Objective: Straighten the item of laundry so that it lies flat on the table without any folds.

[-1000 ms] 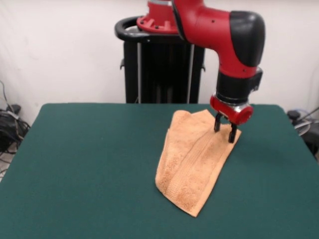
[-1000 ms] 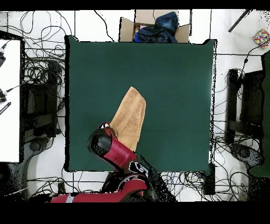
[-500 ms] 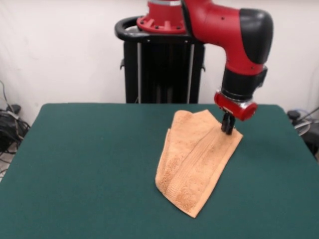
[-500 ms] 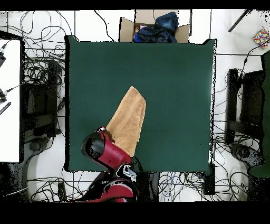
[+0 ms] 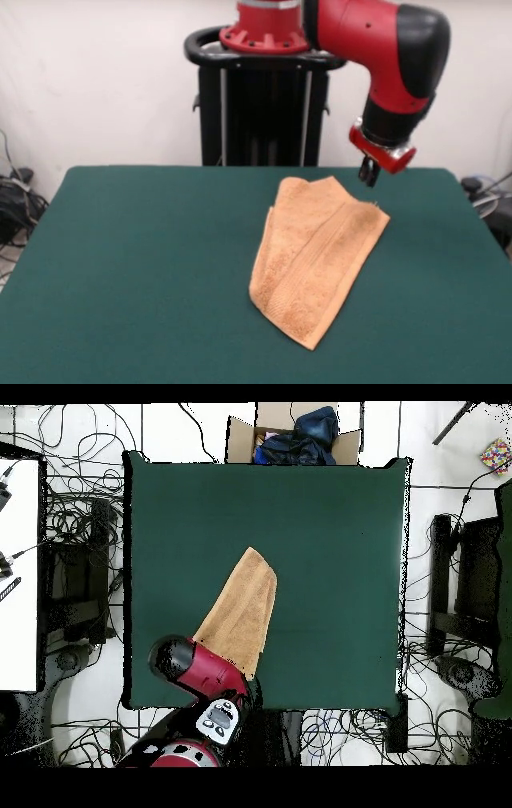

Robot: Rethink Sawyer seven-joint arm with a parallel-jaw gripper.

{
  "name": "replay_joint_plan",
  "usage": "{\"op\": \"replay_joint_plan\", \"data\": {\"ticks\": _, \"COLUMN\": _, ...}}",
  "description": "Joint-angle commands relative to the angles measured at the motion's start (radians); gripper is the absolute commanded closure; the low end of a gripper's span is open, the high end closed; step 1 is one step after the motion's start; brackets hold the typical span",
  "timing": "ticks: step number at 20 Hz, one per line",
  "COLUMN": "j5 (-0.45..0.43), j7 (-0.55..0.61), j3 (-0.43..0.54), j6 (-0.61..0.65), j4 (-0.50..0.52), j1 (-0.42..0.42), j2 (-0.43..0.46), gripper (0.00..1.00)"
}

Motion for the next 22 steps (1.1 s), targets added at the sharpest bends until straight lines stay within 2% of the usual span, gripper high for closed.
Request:
{"op": "replay_joint_plan", "data": {"ticks": 1, "j5": 0.032, "j7": 0.22, "j3": 0.003, "j6": -0.092, "j4": -0.09, "j1": -0.043, "j2": 0.04, "gripper": 1.0}}
{"op": "replay_joint_plan", "data": {"ticks": 9, "j5": 0.051, "j7": 0.254, "j3": 0.002, "j6": -0.102, "j4": -0.091, "j1": -0.024, "j2": 0.052, "gripper": 1.0}}
{"op": "replay_joint_plan", "data": {"ticks": 15, "j5": 0.085, "j7": 0.269, "j3": 0.1, "j6": -0.194, "j4": -0.052, "j1": -0.071, "j2": 0.044, "gripper": 1.0}}
{"op": "replay_joint_plan", "data": {"ticks": 17, "j5": 0.077, "j7": 0.254, "j3": 0.106, "j6": -0.2, "j4": -0.048, "j1": -0.085, "j2": 0.041, "gripper": 1.0}}
{"op": "replay_joint_plan", "data": {"ticks": 22, "j5": 0.008, "j7": 0.18, "j3": 0.055, "j6": -0.229, "j4": -0.084, "j1": -0.081, "j2": 0.079, "gripper": 1.0}}
